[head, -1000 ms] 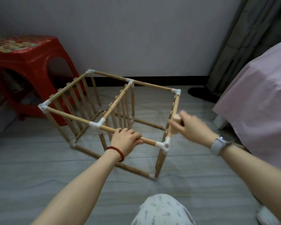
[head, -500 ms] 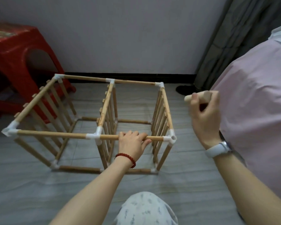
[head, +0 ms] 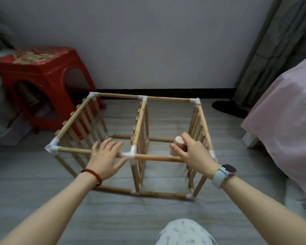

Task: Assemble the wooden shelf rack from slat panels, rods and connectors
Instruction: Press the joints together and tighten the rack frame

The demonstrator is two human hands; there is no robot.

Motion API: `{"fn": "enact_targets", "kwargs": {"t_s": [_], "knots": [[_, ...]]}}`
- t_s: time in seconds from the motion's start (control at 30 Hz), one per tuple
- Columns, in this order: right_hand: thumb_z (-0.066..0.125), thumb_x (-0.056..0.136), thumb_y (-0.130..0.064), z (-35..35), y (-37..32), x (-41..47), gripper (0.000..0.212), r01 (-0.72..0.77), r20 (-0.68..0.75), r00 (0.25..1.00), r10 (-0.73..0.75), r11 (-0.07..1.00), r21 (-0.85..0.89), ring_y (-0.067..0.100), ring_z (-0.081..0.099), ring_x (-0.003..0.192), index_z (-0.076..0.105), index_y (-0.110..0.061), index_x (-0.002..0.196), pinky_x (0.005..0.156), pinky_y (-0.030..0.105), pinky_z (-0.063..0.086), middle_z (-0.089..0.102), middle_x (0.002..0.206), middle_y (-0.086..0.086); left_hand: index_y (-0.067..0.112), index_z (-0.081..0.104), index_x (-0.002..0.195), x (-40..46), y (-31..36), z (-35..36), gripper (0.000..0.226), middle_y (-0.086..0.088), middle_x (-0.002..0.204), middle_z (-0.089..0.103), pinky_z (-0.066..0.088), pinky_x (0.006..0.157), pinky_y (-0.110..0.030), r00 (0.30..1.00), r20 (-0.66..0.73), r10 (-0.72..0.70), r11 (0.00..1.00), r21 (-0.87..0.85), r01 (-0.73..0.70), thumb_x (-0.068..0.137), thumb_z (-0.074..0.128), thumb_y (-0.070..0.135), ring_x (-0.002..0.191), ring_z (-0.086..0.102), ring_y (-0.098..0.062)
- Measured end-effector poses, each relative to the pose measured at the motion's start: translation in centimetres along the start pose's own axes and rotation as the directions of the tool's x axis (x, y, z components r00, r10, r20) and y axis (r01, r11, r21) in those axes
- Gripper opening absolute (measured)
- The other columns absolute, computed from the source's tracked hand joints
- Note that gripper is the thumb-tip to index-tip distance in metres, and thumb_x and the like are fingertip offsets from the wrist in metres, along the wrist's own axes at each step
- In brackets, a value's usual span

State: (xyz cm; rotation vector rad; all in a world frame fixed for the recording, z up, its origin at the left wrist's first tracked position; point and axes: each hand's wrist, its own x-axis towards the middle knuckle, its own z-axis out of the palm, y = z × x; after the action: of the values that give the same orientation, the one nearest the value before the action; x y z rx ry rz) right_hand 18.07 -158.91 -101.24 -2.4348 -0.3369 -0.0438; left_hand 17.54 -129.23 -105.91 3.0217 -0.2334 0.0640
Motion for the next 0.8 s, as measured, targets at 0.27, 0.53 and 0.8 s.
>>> {"fn": "enact_targets", "kwargs": {"t_s": [0.27,0.53,0.8], "knots": [[0.043,0.089,-0.06,1.2,-6.0,4.2,0.031,0.182,0.272,0.958,-0.095,0.931,-0.316,0.009,0.054,0.07,0.043,-0.029,0.088,0.058,0.029,0.043,0.054,0.077,-0.012,0.031,0.054,0.121,-0.7,-0.6,-0.3,0.03,0.006,0.104,0.061,0.04,0.075,-0.028,0.992,-0.019,0.122,0.986,0.12,-0.119,0.099,0.037,0.041,0.095,0.058,-0.016],[0.037,0.094,-0.055,0.6,-6.0,0.6,0.029,0.117,-0.45,0.884,-0.126,0.992,-0.048,0.012,0.062,0.058,0.031,-0.027,0.094,0.048,0.028,0.05,0.049,0.066,-0.012,0.031,0.051,0.122,-1.3,7.6,2.7,0.031,0.007,0.102,0.059,0.042,0.067,-0.028,0.983,-0.154,0.1,0.977,-0.17,-0.126,0.099,0.035,0.043,0.086,0.06,-0.017],[0.041,0.092,-0.055,-1.8,-5.0,3.4,0.023,0.285,-0.51,0.824,-0.248,0.958,-0.006,0.0,0.056,0.053,0.031,-0.034,0.09,0.044,0.012,0.039,0.056,0.067,-0.01,0.032,0.054,0.117,-1.4,7.7,3.1,0.029,0.008,0.089,0.061,0.034,0.056,-0.024,0.971,-0.203,0.128,0.98,-0.125,-0.155,0.099,0.035,0.045,0.073,0.059,-0.013]]}}
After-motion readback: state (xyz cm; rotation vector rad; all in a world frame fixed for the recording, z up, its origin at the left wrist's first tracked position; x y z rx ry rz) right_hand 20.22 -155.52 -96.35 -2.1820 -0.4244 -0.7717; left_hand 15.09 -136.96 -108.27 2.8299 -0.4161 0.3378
